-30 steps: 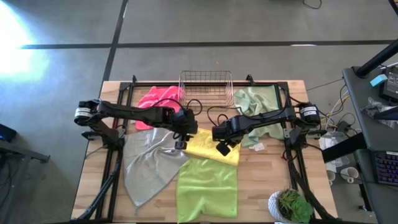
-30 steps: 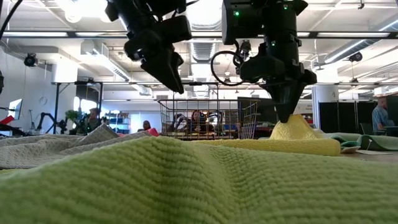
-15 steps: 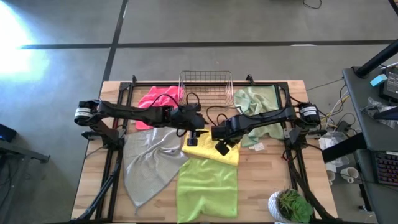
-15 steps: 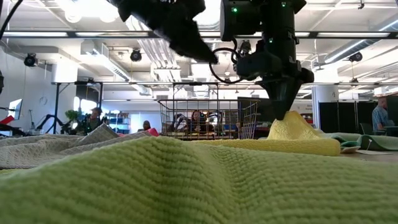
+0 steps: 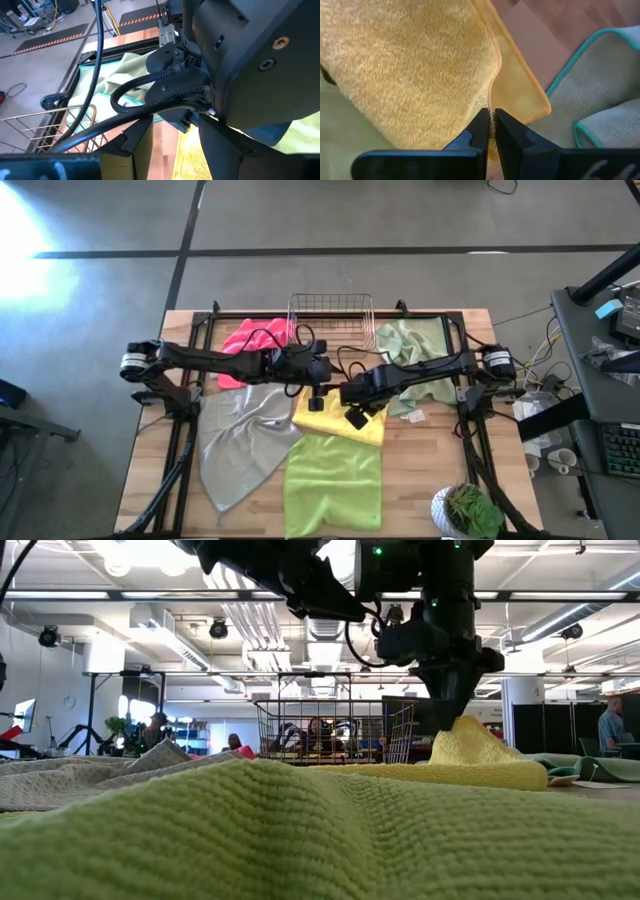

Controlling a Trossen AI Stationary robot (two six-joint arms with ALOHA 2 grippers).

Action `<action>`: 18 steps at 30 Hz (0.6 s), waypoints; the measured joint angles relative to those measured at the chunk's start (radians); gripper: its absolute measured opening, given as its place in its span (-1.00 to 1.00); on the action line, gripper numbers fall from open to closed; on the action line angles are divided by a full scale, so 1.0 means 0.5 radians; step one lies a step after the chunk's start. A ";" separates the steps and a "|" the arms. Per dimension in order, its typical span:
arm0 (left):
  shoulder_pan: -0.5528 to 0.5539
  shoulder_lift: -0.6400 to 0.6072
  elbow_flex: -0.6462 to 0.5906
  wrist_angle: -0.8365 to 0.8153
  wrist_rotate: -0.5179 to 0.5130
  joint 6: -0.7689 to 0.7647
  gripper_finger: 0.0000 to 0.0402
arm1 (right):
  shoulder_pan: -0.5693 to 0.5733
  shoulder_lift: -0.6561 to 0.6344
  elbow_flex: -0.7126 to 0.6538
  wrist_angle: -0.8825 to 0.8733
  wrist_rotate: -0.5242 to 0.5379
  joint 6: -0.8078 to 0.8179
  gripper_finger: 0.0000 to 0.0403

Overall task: Fold microfiber towels
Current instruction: Fold the yellow towel

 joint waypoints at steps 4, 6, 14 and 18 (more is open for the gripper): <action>0.000 0.011 0.000 -0.001 0.001 -0.003 -0.29 | 0.000 0.000 -0.005 -0.010 0.035 -0.034 -0.89; 0.000 0.015 0.000 -0.001 0.002 -0.004 -0.29 | -0.002 0.000 -0.008 -0.031 0.038 -0.031 -0.89; 0.000 0.015 0.001 -0.004 0.007 -0.003 -0.29 | -0.005 0.001 -0.009 -0.052 0.050 0.034 -0.89; 0.001 0.015 0.001 -0.009 0.007 -0.003 -0.29 | -0.011 0.001 -0.011 -0.059 0.070 0.066 -0.89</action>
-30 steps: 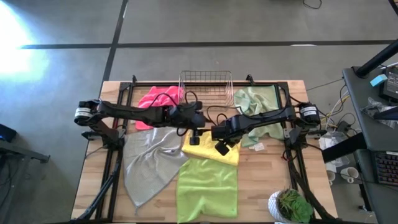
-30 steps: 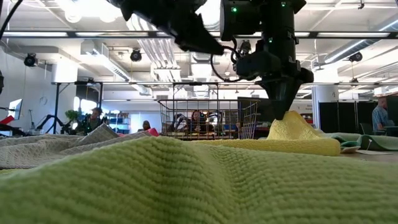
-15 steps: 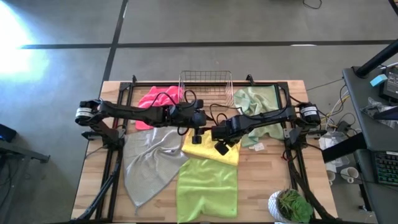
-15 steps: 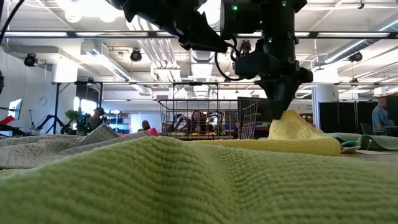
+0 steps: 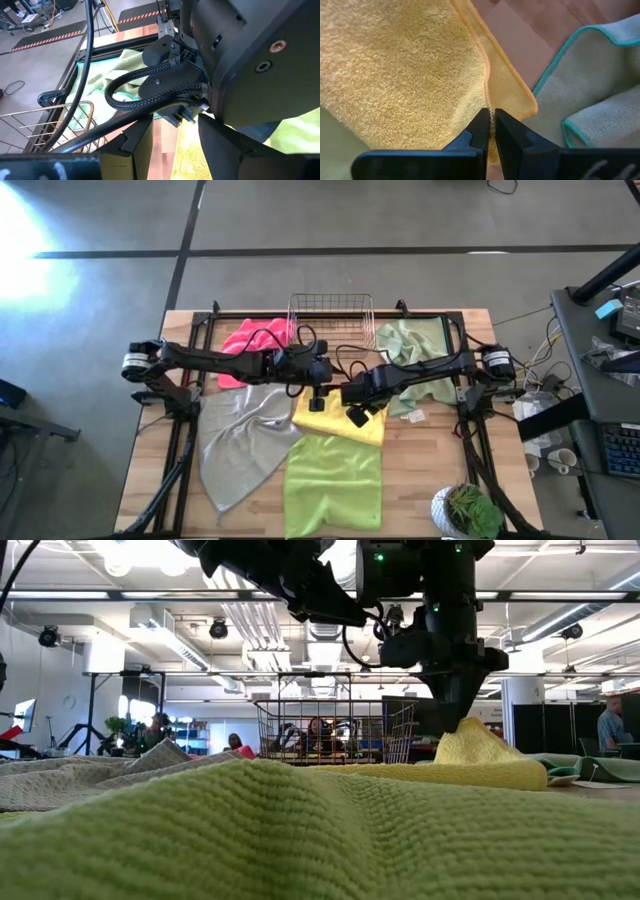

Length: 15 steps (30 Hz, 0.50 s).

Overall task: Fold microfiber towels
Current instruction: Fold the yellow towel

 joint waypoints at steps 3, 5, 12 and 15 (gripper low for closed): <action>0.000 0.000 0.000 -0.001 0.002 0.000 -0.29 | 0.001 0.000 0.000 0.001 0.029 0.001 -0.89; 0.000 0.000 0.000 -0.003 0.002 0.000 -0.29 | 0.000 0.000 0.000 0.004 0.036 0.004 -0.89; 0.000 -0.002 0.000 -0.005 0.002 0.000 -0.29 | 0.001 -0.002 0.000 0.013 0.047 0.031 -0.89; 0.000 -0.004 0.001 -0.006 0.003 0.000 -0.29 | 0.000 -0.004 -0.001 0.028 0.062 0.036 -0.89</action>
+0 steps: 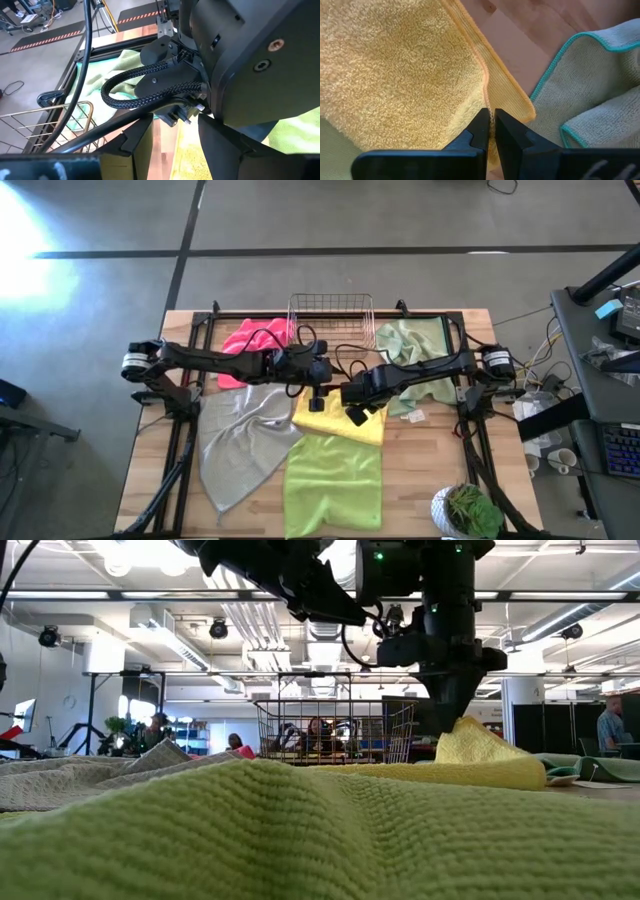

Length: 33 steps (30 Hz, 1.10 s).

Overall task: Fold microfiber towels
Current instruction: Fold the yellow towel

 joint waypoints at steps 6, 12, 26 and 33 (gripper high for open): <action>-0.001 0.000 0.002 0.007 0.009 0.000 -0.29 | 0.000 -0.025 0.000 0.004 0.011 -0.049 -0.89; -0.004 0.000 0.003 0.014 0.014 0.000 -0.29 | -0.001 -0.044 0.000 0.006 0.010 -0.035 -0.89; -0.002 0.000 0.004 0.003 -0.002 0.000 -0.29 | -0.024 -0.058 -0.020 -0.111 0.014 -0.030 -0.89; -0.002 0.000 0.003 0.005 -0.002 0.000 -0.29 | -0.022 -0.058 -0.025 -0.084 -0.030 -0.045 -0.89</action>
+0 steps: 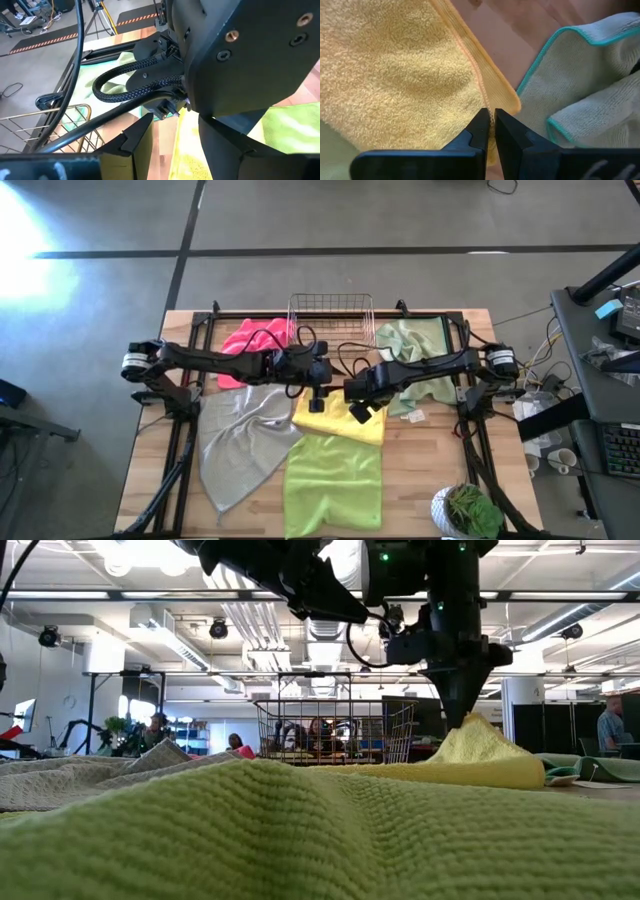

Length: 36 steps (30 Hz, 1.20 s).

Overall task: Fold microfiber towels
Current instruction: Fold the yellow towel

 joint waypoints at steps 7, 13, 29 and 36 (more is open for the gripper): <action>0.002 0.000 0.000 0.005 0.001 0.000 -0.29 | 0.000 -0.001 0.000 0.049 0.000 -0.021 -0.88; 0.002 0.000 0.000 0.005 0.004 0.000 -0.29 | 0.000 -0.006 0.000 0.059 0.001 -0.036 -0.86; 0.001 0.000 0.000 0.003 0.007 0.000 -0.29 | 0.000 -0.020 -0.002 0.090 0.002 -0.046 -0.86; 0.001 0.000 -0.001 0.002 0.006 0.000 -0.29 | 0.000 -0.111 -0.003 0.066 0.057 -0.076 -0.86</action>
